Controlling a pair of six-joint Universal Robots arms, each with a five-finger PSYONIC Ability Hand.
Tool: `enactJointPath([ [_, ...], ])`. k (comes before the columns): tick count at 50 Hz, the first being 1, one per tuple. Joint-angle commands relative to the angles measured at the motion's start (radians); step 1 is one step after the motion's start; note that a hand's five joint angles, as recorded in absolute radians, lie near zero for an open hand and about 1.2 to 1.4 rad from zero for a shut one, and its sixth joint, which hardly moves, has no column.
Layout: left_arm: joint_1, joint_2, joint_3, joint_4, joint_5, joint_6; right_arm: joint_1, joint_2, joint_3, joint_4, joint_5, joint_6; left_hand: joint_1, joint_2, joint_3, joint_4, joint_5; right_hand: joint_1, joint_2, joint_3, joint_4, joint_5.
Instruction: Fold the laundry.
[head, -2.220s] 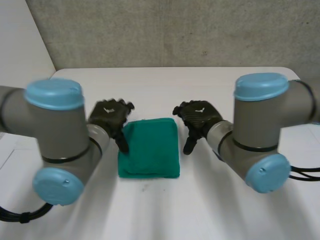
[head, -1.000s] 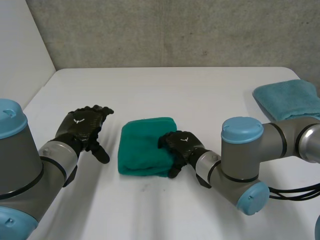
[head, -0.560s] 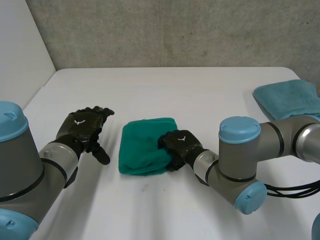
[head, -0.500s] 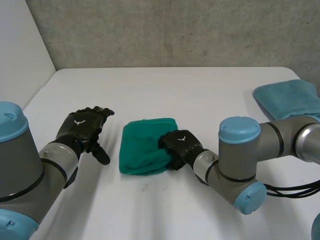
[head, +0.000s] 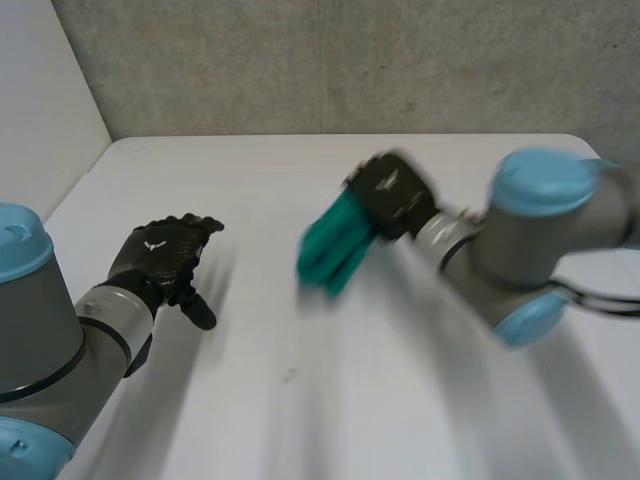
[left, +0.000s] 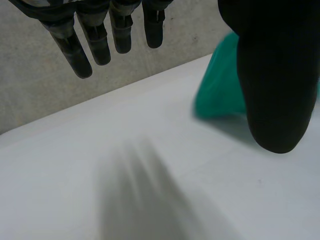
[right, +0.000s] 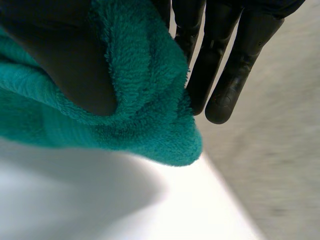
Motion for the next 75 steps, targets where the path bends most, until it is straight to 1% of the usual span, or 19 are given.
enactJointPath([
  [1,0.009,-0.001,-0.011,0.001,0.0,-0.001,-0.311,-0.081,-0.139,-0.012,-0.142,-0.003,0.02,0.007,0.0,0.008,-0.012,0.548,0.266,0.287,0.208,0.302],
  [6,0.009,-0.001,-0.014,0.005,-0.002,-0.001,-0.582,-0.003,-0.288,-0.018,-0.278,0.153,0.02,0.007,0.0,0.008,-0.012,0.548,0.266,0.287,0.208,0.302],
  [10,0.009,-0.001,-0.019,0.011,-0.002,-0.001,-0.721,0.129,-0.389,-0.011,-0.369,0.255,0.02,0.007,0.0,0.008,-0.012,0.548,0.266,0.287,0.208,0.302],
  [14,0.006,-0.001,-0.019,0.012,-0.003,-0.001,-0.808,0.27,-0.469,0.005,-0.444,0.272,0.02,0.007,0.0,0.008,-0.012,0.548,0.266,0.287,0.208,0.302],
  [22,-0.003,-0.006,-0.019,0.017,-0.008,-0.002,-0.89,0.46,-0.564,0.044,-0.535,0.272,0.023,0.01,0.003,0.011,-0.009,0.548,0.266,0.287,0.208,0.302],
  [30,-0.005,-0.007,-0.02,0.02,-0.008,-0.002,-0.894,0.481,-0.581,0.035,-0.53,0.272,0.023,0.01,0.003,0.011,-0.009,0.548,0.266,0.287,0.208,0.302],
  [32,-0.005,-0.007,-0.02,0.02,-0.008,-0.004,-0.893,0.471,-0.581,0.035,-0.53,0.272,0.023,0.01,0.003,0.011,-0.009,0.38,0.098,0.119,0.04,0.134],
  [33,-0.005,-0.007,-0.02,0.02,-0.008,-0.003,-0.893,0.456,-0.58,0.037,-0.527,0.272,0.023,0.01,0.003,0.011,-0.009,0.009,-0.272,-0.252,-0.33,-0.236],
  [36,-0.005,-0.007,-0.02,0.02,-0.008,-0.002,-0.893,0.436,-0.575,0.041,-0.524,0.272,0.023,0.01,0.003,0.011,-0.009,-0.674,-0.955,-0.935,-1.014,-0.92],
  [40,-0.005,-0.007,-0.02,0.02,-0.008,-0.002,-0.894,0.392,-0.567,0.044,-0.489,0.272,0.023,0.01,0.003,0.011,-0.009,-0.674,-0.955,-0.935,-1.014,-0.92],
  [45,-0.005,-0.006,-0.022,0.018,-0.008,-0.002,-0.908,0.314,-0.54,0.051,-0.359,0.246,0.023,0.01,0.003,0.011,-0.009,-0.674,-0.955,-0.935,-1.014,-0.92],
  [49,-0.005,-0.004,-0.022,0.018,-0.008,-0.002,-0.916,0.237,-0.505,0.066,-0.291,0.209,0.023,0.01,0.003,0.011,-0.009,-0.674,-0.955,-0.935,-1.014,-0.92],
  [60,-0.008,0.001,-0.02,0.018,-0.006,-0.002,-0.908,0.065,-0.498,0.205,-0.204,0.186,0.023,0.01,0.003,0.011,-0.009,-0.674,-0.955,-0.935,-1.014,-0.92],
  [64,-0.006,0.007,-0.02,0.018,-0.008,-0.002,-0.901,0.024,-0.517,0.279,-0.139,0.195,0.023,0.01,0.003,0.011,-0.009,-0.674,-0.955,-0.935,-1.014,-0.92],
  [65,-0.006,0.011,-0.017,0.018,-0.008,-0.002,-0.878,0.005,-0.524,0.31,-0.085,0.201,0.023,0.01,0.003,0.011,-0.009,-0.674,-0.955,-0.935,-1.014,-0.92],
  [67,-0.006,0.014,-0.011,0.018,-0.008,-0.001,-0.832,-0.015,-0.532,0.34,-0.031,0.215,0.023,0.01,0.003,0.011,-0.009,-0.674,-0.955,-0.935,-1.014,-0.92],
  [68,-0.006,0.019,-0.006,0.018,-0.006,-0.001,-0.772,-0.035,-0.54,0.362,0.015,0.23,0.02,0.007,0.0,0.008,-0.012,-0.674,-0.955,-0.935,-1.014,-0.92],
  [72,-0.006,0.06,0.027,0.018,-0.005,-0.001,-0.623,-0.085,-0.534,0.397,0.097,0.264,0.014,0.001,-0.005,0.003,-0.018,-0.674,-0.955,-0.935,-1.014,-0.92],
  [75,-0.008,0.086,0.073,0.017,-0.005,0.001,-0.537,-0.115,-0.515,0.414,0.128,0.298,0.005,-0.008,-0.014,-0.006,-0.026,-0.674,-0.955,-0.935,-1.014,-0.92],
])
